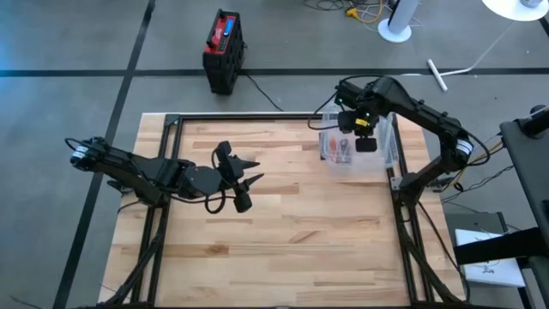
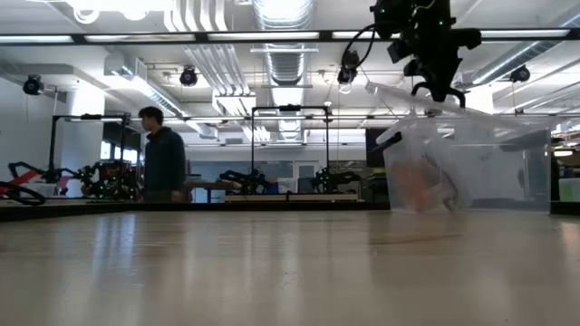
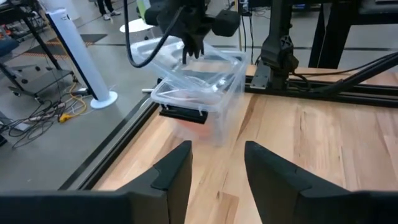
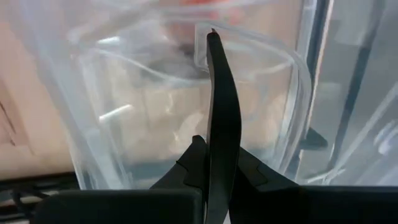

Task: Roll bandage
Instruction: Close the transparent container

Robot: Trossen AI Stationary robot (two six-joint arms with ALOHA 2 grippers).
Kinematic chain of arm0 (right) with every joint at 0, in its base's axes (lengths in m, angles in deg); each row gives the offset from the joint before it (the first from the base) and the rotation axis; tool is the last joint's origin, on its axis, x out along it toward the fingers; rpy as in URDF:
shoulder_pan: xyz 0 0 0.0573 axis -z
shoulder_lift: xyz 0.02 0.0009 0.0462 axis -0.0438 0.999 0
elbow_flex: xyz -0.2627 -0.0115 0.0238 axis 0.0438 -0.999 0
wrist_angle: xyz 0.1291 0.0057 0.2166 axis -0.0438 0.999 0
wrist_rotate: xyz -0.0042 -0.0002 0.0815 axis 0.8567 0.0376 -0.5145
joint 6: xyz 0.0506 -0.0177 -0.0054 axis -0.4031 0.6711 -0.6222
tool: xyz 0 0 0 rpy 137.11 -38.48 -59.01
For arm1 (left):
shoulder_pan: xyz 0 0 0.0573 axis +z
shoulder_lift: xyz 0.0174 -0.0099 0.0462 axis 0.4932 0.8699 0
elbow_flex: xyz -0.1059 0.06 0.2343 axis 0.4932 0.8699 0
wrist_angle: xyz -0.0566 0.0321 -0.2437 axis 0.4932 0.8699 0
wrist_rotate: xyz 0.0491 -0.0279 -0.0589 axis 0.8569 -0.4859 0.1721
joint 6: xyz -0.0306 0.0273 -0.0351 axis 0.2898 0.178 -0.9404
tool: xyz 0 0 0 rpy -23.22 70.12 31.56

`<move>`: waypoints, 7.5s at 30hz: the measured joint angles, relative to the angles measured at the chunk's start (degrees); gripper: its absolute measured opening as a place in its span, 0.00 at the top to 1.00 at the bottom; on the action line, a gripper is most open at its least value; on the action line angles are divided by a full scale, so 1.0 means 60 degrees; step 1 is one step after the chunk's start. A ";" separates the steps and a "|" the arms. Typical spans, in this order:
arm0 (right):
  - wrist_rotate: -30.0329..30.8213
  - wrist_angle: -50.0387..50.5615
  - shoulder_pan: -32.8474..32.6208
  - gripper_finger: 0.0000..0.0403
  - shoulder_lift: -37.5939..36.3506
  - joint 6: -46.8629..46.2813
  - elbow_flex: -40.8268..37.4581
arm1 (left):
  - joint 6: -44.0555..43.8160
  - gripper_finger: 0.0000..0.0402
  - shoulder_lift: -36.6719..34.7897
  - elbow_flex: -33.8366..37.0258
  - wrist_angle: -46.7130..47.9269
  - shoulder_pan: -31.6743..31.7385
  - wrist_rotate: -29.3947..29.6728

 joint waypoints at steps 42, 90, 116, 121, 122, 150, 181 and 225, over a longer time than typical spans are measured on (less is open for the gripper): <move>-0.1992 -0.0337 -0.1510 0.95 0.1967 -0.0826 0.3443 | -0.0448 0.66 0.0007 0.0004 0.0349 -0.0204 -0.0001; 0.0243 -0.1535 -0.1247 0.95 0.0761 -0.2178 -0.0860 | -0.0503 0.72 0.0007 0.0018 0.0277 -0.0335 0.0000; 0.0575 -0.3879 -0.1125 0.90 0.0440 -0.1525 -0.2077 | -0.0501 0.72 0.0208 0.0018 0.0344 -0.0357 0.0004; -0.0629 -0.4462 -0.1434 0.95 0.0544 -0.2010 -0.2073 | -0.0463 0.72 0.0208 0.0018 0.0350 -0.0361 0.0000; -0.0683 -0.4619 -0.1578 0.95 0.0593 -0.2052 -0.2073 | -0.0436 0.72 0.0208 0.0018 0.0350 -0.0361 0.0000; -0.0571 -0.6224 -0.4215 0.48 0.0213 -0.3659 0.0359 | -0.0005 0.72 0.1902 0.0015 -0.0701 0.0769 -0.0324; 0.0175 -1.2040 -0.4634 0.58 -0.5189 -0.7110 -1.0576 | 0.0987 0.72 0.4085 -0.0541 -0.3061 0.3523 -0.4826; -0.0452 -0.9918 -0.5706 0.89 -0.5275 -0.7436 -0.8754 | 0.1943 0.72 0.6120 -0.0196 -0.5365 0.3421 -0.7497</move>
